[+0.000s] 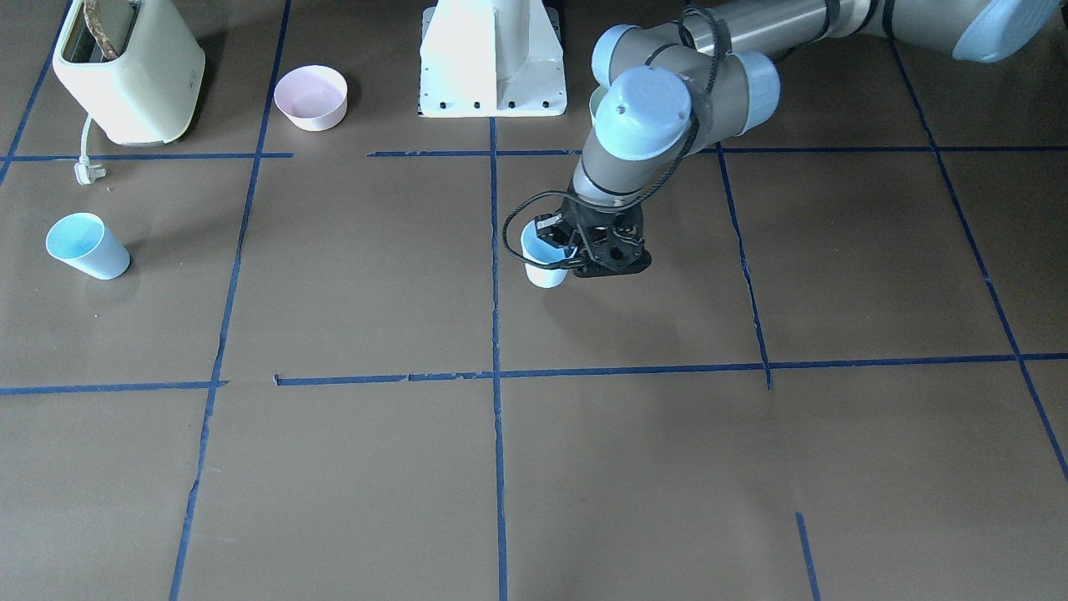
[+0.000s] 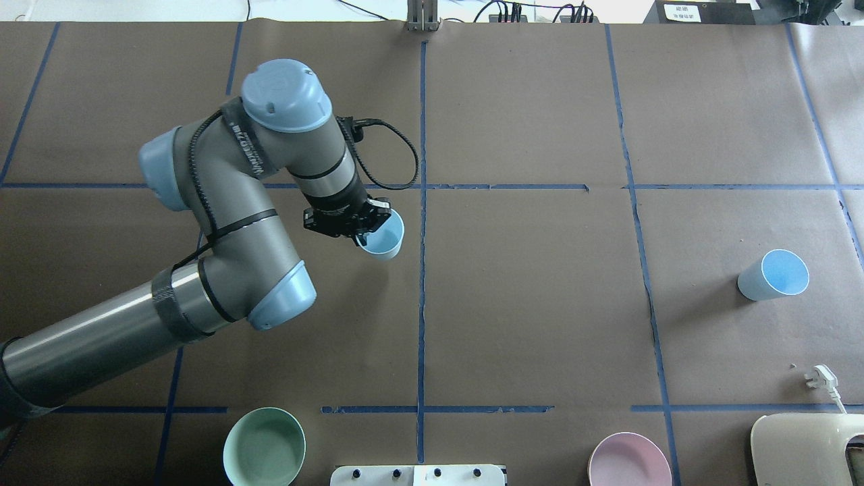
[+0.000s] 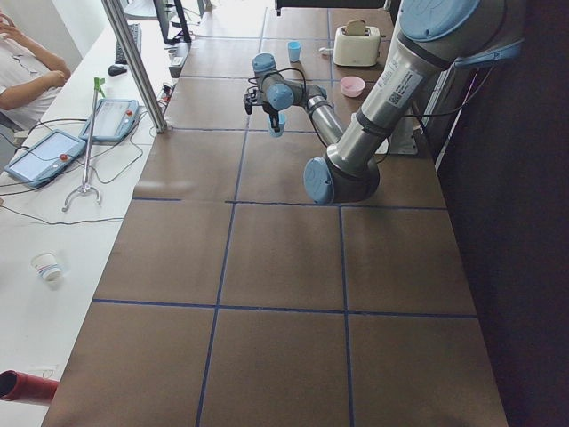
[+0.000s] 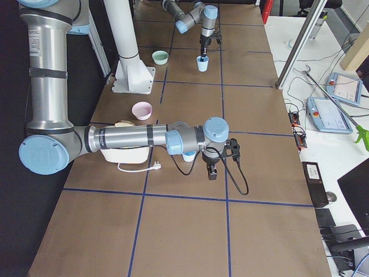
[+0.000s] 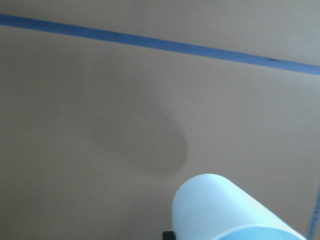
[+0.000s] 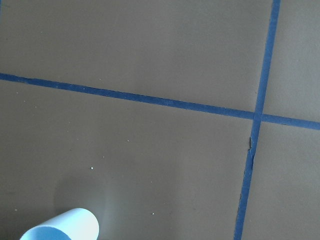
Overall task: Stack blue cups with both arms
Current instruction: 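Carry the light blue cup with the left gripper to the table center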
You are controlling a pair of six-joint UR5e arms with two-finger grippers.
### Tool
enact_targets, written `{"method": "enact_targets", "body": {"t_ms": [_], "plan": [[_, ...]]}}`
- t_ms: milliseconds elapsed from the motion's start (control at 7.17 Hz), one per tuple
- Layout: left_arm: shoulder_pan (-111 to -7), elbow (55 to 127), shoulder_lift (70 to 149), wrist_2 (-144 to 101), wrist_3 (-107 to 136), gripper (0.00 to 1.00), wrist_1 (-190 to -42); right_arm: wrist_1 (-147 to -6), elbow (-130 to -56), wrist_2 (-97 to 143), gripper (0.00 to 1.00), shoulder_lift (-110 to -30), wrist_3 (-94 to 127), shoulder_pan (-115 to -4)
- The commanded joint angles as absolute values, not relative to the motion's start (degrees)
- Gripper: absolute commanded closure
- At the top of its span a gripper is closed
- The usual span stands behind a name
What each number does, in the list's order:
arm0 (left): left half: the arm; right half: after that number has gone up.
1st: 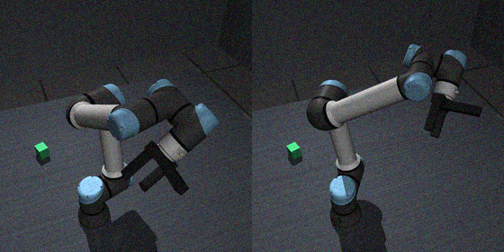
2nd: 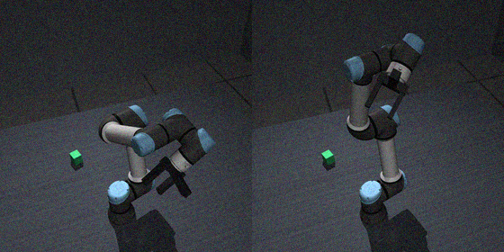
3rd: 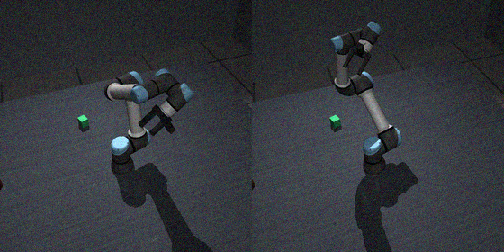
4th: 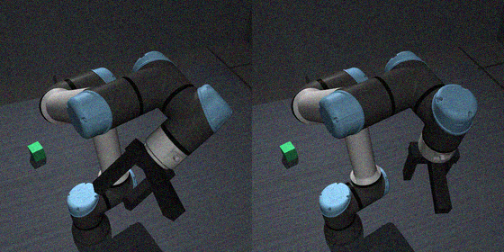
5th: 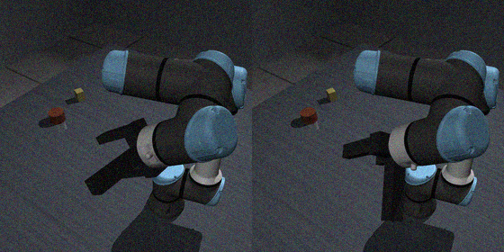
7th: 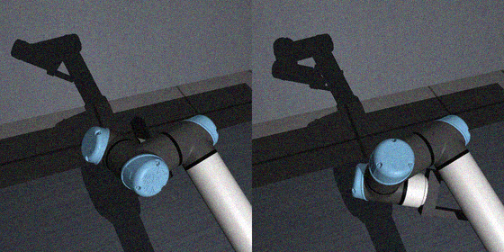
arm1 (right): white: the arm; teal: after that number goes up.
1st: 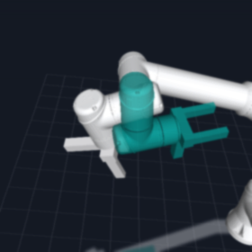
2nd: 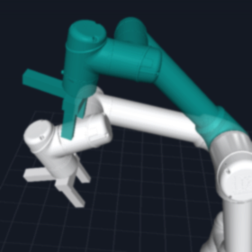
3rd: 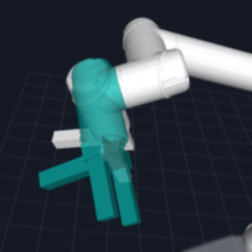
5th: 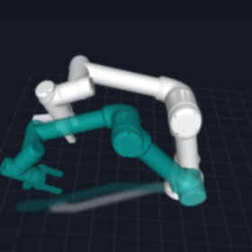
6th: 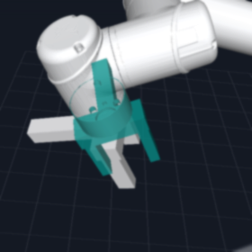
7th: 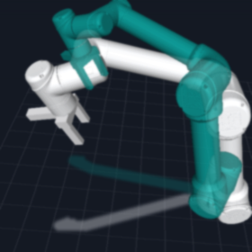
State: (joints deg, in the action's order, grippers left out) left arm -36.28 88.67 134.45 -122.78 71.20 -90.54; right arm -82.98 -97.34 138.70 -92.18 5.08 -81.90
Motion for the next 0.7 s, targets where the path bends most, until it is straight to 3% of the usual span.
{"method": "enact_targets", "body": {"t_ms": [0, 558], "plan": [[-33.8, 85.1, 137.3, -122.4, 72.6, 1.00, -91.7, -78.6, -96.9, 139.0, 0.00, -93.2, 4.9, -81.1], [-32.4, 82.7, 137.4, -121.8, 72.6, 0.97, -95.1, -78.4, -96.3, 138.6, 0.00, -93.3, 5.7, -79.9]]}}
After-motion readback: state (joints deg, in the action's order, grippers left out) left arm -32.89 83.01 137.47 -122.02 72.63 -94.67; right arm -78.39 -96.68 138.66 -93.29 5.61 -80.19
